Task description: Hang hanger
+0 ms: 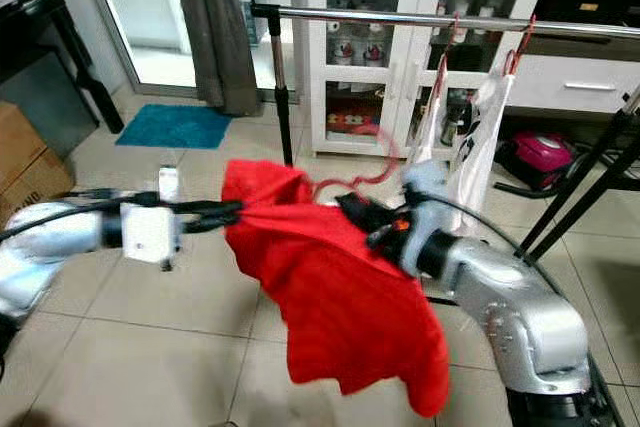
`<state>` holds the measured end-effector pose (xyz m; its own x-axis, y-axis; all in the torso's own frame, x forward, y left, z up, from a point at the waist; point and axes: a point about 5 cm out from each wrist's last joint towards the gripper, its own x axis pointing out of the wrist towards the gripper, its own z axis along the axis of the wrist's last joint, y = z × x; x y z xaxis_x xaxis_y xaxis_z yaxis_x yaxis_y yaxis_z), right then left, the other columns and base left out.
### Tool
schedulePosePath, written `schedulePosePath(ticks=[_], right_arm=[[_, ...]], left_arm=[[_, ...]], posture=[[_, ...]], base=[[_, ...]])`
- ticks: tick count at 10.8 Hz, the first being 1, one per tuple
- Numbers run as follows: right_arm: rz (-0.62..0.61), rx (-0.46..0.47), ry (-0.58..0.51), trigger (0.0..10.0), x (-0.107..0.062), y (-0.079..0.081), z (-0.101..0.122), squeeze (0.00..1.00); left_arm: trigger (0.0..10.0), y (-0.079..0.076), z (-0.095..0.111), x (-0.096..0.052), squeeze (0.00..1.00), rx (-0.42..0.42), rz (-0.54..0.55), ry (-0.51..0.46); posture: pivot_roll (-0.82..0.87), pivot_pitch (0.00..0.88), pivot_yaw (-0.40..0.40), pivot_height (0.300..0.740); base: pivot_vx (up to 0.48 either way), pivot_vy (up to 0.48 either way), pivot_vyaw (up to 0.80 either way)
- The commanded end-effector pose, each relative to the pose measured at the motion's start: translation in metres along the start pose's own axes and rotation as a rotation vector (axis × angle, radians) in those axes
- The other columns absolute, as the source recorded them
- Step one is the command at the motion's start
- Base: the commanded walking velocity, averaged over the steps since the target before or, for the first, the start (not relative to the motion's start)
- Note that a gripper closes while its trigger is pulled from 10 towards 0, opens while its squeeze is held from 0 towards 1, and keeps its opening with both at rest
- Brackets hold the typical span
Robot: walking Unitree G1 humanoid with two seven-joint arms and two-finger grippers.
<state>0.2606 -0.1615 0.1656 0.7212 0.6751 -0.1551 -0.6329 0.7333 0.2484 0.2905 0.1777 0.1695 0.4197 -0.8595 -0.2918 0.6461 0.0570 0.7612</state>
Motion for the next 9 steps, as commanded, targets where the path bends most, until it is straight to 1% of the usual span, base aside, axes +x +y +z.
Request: schedulePosePath(ticks=[1,2,3,4,5,6,7,8,9], right_arm=[[-0.206,-0.019,-0.094,0.0,-0.027,-0.031,0.016,0.0],[-0.196,-0.003,-0.128,0.0,-0.03,-0.032,0.02,0.0],[-0.224,-0.008,-0.129,0.0,-0.034,-0.037,0.021,0.0],[-0.27,0.006,-0.152,0.0,-0.039,-0.046,0.024,0.0],[-0.283,0.009,-0.156,0.0,-0.04,-0.048,0.025,0.0],[-0.328,0.023,-0.189,0.0,-0.041,-0.052,0.028,0.0],[-0.36,0.021,-0.207,0.0,-0.037,-0.053,0.03,0.0],[-0.308,-0.049,-0.17,0.0,-0.022,-0.037,0.027,0.0],[-0.268,-0.083,-0.168,0.0,-0.012,-0.025,0.026,0.0]], left_arm=[[0.0,0.003,-0.026,-0.035,0.0,-0.066,0.067,0.192],[0.0,0.007,-0.037,-0.046,0.0,-0.084,0.148,0.27],[0.0,0.01,-0.043,-0.056,0.0,-0.077,0.185,0.333],[0.0,0.009,-0.051,-0.068,0.0,-0.103,0.225,0.413],[0.0,0.008,-0.053,-0.07,0.0,-0.109,0.233,0.434],[0.0,0.0,-0.054,-0.065,0.0,-0.163,0.252,0.429],[0.0,-0.007,-0.045,-0.048,0.0,-0.243,0.271,0.337],[0.0,-0.012,-0.019,-0.011,0.0,-0.408,0.292,0.097],[0.0,-0.008,-0.006,0.009,0.0,-0.487,0.328,-0.01]], posture=[[-0.07,0.0,0.058,0.74],[-0.07,0.0,0.057,0.74],[-0.07,0.0,0.058,0.74],[-0.07,0.0,0.06,0.74],[-0.07,0.0,0.06,0.74],[-0.07,0.0,0.06,0.74],[-0.07,0.0,0.06,0.74],[-0.07,0.0,0.06,0.74],[-0.07,0.0,0.061,0.74]], base=[[0.0,0.0,0.0],[0.0,0.0,0.0],[0.0,0.0,0.0],[0.0,0.0,0.0],[0.0,0.0,0.0],[0.0,0.0,0.0],[0.0,0.0,0.0],[0.0,0.0,0.0],[0.0,0.0,0.0]])
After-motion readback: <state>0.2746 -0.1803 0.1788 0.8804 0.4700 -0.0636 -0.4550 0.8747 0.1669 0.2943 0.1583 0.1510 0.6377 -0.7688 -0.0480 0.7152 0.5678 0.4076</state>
